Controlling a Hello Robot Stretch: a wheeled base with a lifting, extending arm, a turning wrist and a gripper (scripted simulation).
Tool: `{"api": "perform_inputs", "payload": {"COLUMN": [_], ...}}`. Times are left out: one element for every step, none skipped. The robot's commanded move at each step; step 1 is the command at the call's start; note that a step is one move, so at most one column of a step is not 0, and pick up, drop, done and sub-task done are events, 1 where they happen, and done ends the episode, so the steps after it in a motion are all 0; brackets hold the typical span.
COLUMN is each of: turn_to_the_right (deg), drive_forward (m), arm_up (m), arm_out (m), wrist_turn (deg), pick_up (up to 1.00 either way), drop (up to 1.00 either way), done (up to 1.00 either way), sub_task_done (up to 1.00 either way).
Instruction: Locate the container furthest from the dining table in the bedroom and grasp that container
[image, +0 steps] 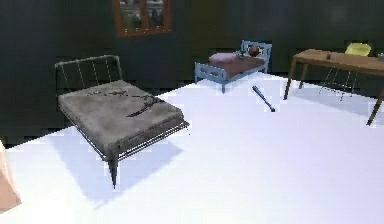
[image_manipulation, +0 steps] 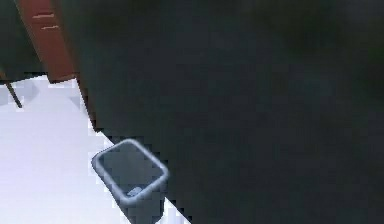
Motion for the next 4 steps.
{"api": "perform_inputs", "payload": {"turn_to_the_right": [0.0,42.0,0.0,12.0], "drive_forward": [0.45,0.0,1.0,0.0], "arm_up": [0.0,0.0,0.0,0.0], "arm_out": [0.0,0.0,0.0,0.0], "wrist_turn": [0.0,0.0,0.0,0.0], "pick_up": [0.0,0.0,0.0,0.0], "drop": [0.0,0.0,0.0,0.0], "done": [0.0,0.0,0.0,0.0], "sub_task_done": [0.0,0.0,0.0,0.0]}}
